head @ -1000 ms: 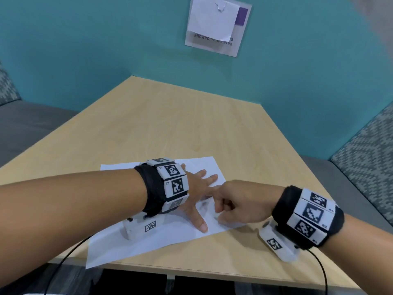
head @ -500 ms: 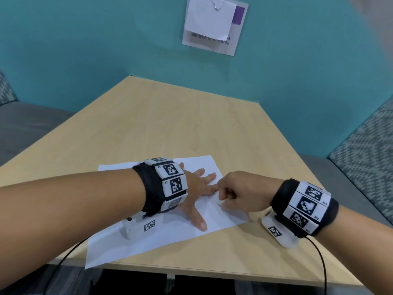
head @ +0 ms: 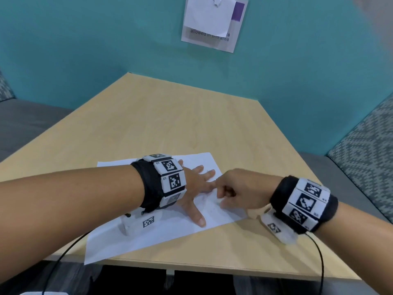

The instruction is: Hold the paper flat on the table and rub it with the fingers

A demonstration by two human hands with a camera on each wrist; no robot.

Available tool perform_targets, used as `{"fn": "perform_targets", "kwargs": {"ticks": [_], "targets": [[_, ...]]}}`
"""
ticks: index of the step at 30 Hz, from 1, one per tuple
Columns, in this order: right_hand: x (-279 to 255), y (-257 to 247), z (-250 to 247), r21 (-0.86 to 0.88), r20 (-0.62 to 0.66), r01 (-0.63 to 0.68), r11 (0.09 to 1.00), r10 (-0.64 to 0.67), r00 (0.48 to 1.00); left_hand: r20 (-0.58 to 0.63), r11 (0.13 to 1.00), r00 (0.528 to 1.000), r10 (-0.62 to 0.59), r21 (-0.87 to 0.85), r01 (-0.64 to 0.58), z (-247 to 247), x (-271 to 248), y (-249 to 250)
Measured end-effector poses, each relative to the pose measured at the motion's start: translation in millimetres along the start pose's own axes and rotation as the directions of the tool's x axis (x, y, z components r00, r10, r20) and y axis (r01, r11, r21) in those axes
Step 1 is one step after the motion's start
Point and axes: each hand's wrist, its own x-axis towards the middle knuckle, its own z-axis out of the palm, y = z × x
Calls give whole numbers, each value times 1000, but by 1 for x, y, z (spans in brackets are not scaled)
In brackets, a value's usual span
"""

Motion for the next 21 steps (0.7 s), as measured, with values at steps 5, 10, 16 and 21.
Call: {"fn": "perform_targets", "kwargs": {"ticks": [5,10,16,21], "targets": [[-6,-15,15,48,30,85,995,-87,996,-9,999,1000,13,-33,-14,3,3,-4],[2,4,1,16,-36,-32,999,33,999,15,1000,1000,-3,4,3,-1,2,0],[-2,-5,5,33,-6,24,999,-24,1000,5,1000,1000,13,-16,-13,0,1,-3],[-4,-10,13,2,6,53,999,-53,999,3,999,1000,15,-30,-15,2,3,-4]]}}
